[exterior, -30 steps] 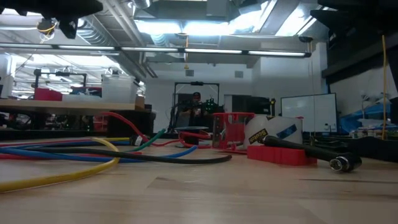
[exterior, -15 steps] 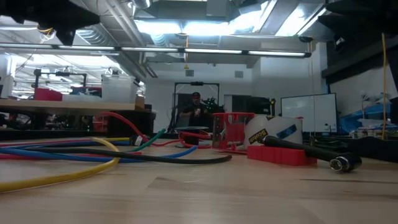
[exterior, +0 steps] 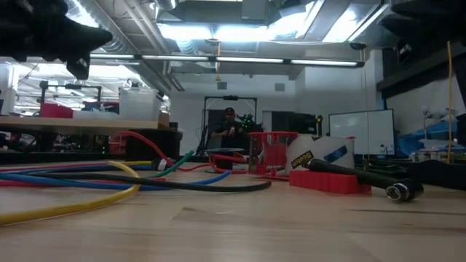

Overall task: Coil cords
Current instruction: Return to Home Position

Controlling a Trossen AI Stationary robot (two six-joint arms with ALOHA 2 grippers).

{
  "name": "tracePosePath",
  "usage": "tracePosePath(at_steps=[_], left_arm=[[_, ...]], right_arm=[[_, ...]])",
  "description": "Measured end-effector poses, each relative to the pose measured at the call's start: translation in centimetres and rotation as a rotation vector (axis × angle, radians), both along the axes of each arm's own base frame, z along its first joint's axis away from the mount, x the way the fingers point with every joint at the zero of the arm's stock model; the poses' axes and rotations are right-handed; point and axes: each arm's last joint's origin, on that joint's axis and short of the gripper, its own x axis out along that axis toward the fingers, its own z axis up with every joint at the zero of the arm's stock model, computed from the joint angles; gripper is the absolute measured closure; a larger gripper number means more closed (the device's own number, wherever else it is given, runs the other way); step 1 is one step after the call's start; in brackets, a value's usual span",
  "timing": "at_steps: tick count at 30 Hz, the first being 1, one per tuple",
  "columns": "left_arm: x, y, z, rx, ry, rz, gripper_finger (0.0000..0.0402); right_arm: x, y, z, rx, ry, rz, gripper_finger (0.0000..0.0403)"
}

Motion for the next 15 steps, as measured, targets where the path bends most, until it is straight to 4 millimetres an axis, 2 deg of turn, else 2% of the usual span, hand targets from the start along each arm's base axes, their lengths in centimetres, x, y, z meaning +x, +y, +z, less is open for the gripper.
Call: tracePosePath(at_steps=[3,9,12,15], left_arm=[[-0.1,-0.1,0.2,0.014,-0.018,-0.067,0.0398],[-0.2,-0.9,0.4,0.175,-0.061,-0.309,0.0398],[-0.3,-1.1,0.6,0.253,-0.094,-0.389,0.0398],[-0.3,-1.2,0.5,0.292,-0.091,-0.387,0.0398]], right_arm=[[0.0,0.0,0.0,-0.001,-0.004,0.000,0.0272],[0.0,0.0,0.0,-0.004,-0.004,0.005,0.0272],[0.0,0.2,0.0,-0.009,-0.003,0.078,0.0272],[-0.1,0.6,0.3,-0.023,-0.027,0.192,0.0272]])
